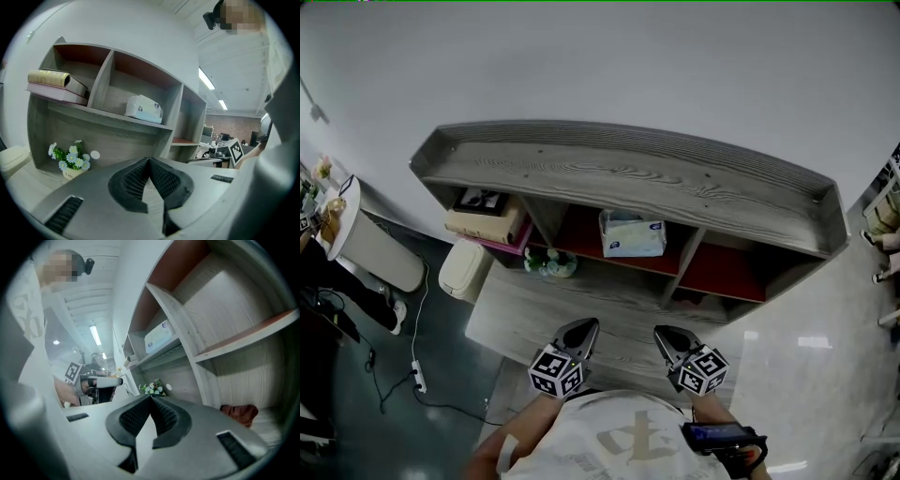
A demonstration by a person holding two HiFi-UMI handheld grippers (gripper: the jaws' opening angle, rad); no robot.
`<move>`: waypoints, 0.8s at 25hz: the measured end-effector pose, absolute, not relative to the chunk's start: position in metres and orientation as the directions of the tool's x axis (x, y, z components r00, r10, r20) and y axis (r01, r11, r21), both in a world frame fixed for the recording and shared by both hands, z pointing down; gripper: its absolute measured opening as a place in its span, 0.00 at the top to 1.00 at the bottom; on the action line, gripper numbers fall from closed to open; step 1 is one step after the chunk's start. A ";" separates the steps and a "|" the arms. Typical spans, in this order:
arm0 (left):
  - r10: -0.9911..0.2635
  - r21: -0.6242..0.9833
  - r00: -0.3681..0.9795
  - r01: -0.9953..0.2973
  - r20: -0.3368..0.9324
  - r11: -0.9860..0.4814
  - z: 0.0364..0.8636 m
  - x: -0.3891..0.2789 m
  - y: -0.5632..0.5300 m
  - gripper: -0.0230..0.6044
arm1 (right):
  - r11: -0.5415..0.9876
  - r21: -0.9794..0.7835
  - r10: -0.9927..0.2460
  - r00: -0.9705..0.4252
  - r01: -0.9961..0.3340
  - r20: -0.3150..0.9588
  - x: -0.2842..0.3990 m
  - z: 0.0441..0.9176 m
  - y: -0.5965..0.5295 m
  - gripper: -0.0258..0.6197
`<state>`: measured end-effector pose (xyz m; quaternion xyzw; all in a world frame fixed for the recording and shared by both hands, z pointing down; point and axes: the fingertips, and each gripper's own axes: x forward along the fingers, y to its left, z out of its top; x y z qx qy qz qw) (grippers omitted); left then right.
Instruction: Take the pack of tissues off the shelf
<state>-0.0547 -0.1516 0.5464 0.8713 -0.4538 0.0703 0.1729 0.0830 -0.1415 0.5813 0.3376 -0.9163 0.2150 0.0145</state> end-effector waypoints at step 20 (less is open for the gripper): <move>-0.835 0.169 0.496 -0.868 0.238 -0.468 0.487 -0.051 -0.216 0.66 | 0.689 -0.413 -0.593 -0.791 -0.596 0.151 0.089 0.588 -0.151 0.95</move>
